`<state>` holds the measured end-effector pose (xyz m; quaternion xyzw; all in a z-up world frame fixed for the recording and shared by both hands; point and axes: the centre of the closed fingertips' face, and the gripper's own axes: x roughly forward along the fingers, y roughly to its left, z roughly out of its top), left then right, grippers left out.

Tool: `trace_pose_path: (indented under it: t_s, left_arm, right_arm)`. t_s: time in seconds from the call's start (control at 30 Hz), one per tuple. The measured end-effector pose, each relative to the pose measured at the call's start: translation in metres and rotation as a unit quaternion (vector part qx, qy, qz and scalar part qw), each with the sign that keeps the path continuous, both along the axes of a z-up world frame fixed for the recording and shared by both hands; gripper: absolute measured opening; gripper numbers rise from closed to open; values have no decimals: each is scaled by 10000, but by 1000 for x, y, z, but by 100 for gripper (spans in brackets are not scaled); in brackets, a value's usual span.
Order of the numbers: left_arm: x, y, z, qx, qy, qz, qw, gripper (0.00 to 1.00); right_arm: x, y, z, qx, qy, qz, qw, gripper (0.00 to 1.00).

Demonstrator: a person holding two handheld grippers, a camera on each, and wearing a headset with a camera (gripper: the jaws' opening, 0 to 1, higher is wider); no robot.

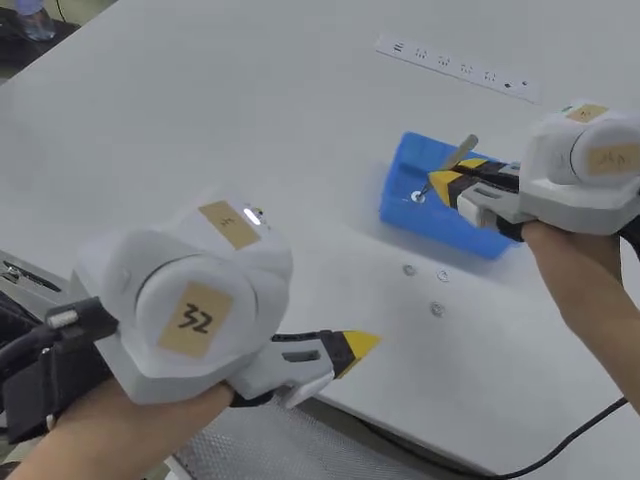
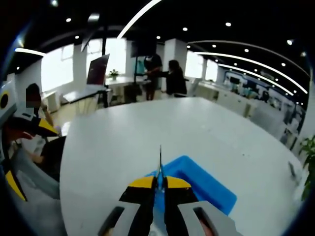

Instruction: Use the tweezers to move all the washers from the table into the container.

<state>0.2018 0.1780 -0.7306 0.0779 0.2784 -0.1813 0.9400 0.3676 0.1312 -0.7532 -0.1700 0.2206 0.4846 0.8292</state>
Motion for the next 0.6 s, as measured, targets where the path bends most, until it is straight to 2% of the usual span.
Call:
trace_pose_path:
  t_s: [0.23, 0.6]
  left_arm:
    - [1, 3, -1, 22, 16, 19, 10000, 88]
    - [-1, 5, -3, 50, 59, 46, 10000, 88]
  right_arm:
    - [14, -1, -16, -151, -16, -59, 9999, 3]
    - [25, -3, -41, -407, 182, -72, 9990, 3]
